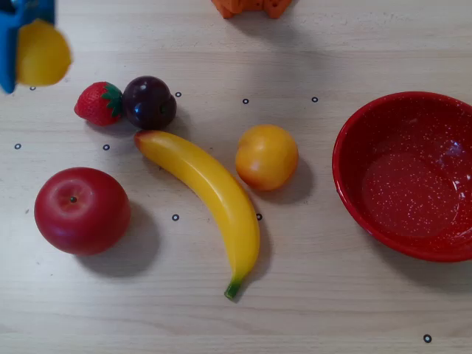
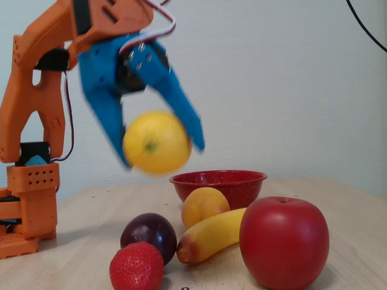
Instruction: Put the lemon in the red bowl.
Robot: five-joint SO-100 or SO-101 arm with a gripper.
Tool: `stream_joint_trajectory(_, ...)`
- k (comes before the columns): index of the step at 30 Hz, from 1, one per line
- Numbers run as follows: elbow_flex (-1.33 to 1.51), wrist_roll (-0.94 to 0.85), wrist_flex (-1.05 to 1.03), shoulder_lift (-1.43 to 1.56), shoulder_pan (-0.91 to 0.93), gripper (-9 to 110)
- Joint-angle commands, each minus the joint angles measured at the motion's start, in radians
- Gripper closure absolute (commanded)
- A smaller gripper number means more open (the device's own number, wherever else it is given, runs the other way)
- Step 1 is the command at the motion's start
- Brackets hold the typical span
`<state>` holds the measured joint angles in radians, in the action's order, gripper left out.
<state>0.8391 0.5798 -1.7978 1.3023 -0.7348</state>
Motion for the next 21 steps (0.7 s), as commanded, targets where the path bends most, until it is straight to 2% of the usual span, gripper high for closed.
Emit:
stream_joint_trajectory(1, 0.003, -0.114, -0.032, 0.227, 0.109, 101)
stream_joint_trajectory(14, 0.184, -0.581, -0.095, 0.552, 0.727, 101)
stream_joint_trajectory(21, 0.327, -0.701, -0.006, 0.630, 1.042, 101)
